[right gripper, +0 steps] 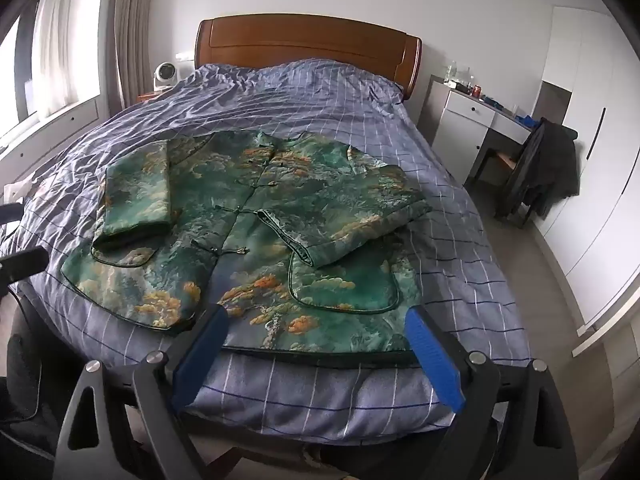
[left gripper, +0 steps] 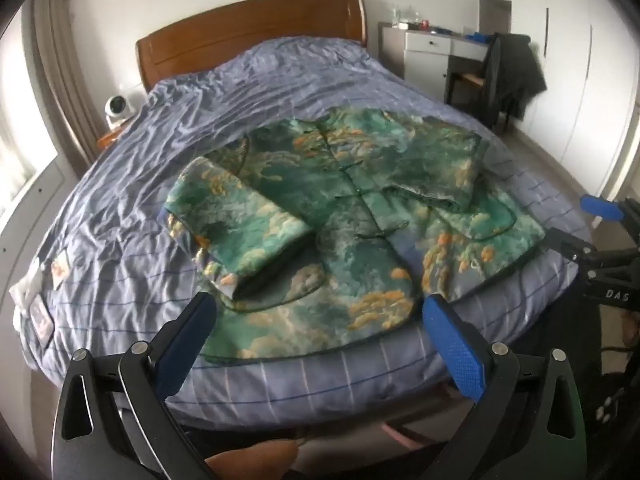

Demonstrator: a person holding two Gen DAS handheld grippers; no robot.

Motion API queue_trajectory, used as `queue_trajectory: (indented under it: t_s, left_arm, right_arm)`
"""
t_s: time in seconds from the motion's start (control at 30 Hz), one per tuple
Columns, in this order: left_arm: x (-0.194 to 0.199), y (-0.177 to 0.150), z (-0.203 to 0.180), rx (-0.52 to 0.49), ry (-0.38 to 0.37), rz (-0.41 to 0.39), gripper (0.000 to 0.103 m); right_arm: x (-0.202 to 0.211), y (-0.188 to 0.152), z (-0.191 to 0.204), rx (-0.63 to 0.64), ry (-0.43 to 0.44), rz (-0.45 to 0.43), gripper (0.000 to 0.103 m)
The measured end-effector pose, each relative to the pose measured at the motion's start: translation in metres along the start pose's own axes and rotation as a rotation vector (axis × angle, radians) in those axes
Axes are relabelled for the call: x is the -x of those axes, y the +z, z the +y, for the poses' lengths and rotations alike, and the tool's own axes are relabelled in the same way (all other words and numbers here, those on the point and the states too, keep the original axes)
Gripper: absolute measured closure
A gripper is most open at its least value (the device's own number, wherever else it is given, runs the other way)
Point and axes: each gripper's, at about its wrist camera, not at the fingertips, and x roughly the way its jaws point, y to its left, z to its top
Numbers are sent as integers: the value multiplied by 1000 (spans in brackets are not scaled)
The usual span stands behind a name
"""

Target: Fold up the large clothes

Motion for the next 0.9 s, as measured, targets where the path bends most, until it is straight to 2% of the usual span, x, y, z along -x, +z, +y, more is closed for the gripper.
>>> queue_trajectory:
  t_s: [0.1, 0.2, 0.37, 0.67, 0.9]
  left_arm:
    - [0, -2, 0, -14, 7, 16, 0]
    - [2, -6, 6, 12, -13, 6, 0]
    - [-2, 0, 2, -27, 4, 44, 0]
    - [-4, 1, 15, 34, 33, 54, 0]
    - [-8, 1, 14, 33, 24, 68, 0]
  right_arm:
    - [1, 0, 1, 0, 1, -10, 11]
    - [5, -1, 5, 2, 7, -16, 11]
    - [5, 2, 1, -13, 37, 0, 11]
    - [7, 6, -9, -45, 46, -10, 11]
    - [8, 7, -5, -34, 68, 8, 11]
